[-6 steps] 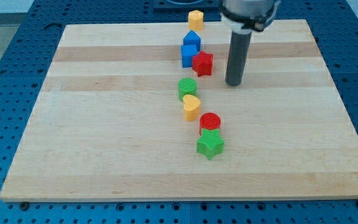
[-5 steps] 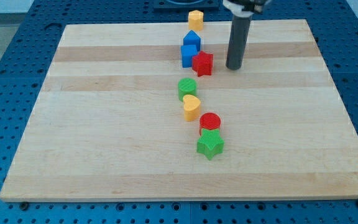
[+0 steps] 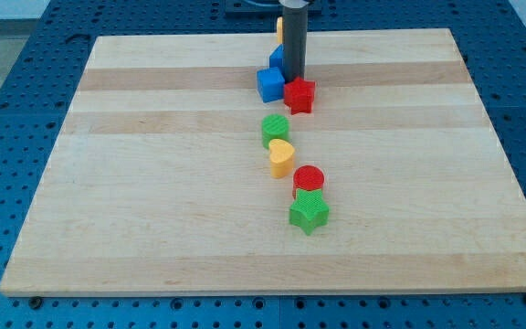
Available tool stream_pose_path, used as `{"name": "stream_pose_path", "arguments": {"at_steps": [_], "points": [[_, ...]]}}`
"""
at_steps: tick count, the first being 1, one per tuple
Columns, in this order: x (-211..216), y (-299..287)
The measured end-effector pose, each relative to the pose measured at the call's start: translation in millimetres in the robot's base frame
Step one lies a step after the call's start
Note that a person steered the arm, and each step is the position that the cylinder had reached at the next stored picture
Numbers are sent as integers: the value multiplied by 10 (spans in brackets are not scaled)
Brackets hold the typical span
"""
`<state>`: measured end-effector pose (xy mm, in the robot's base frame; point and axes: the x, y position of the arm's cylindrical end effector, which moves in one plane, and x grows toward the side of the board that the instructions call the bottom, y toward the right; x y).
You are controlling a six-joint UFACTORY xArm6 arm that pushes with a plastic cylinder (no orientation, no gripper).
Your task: Push the red star to the green circle
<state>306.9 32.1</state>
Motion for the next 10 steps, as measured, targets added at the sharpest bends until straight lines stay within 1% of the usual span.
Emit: {"name": "stream_pose_path", "arguments": {"at_steps": [1,2,4,8,10], "points": [[14,163],[40,195],[287,195],[595,209],[791,337]]}}
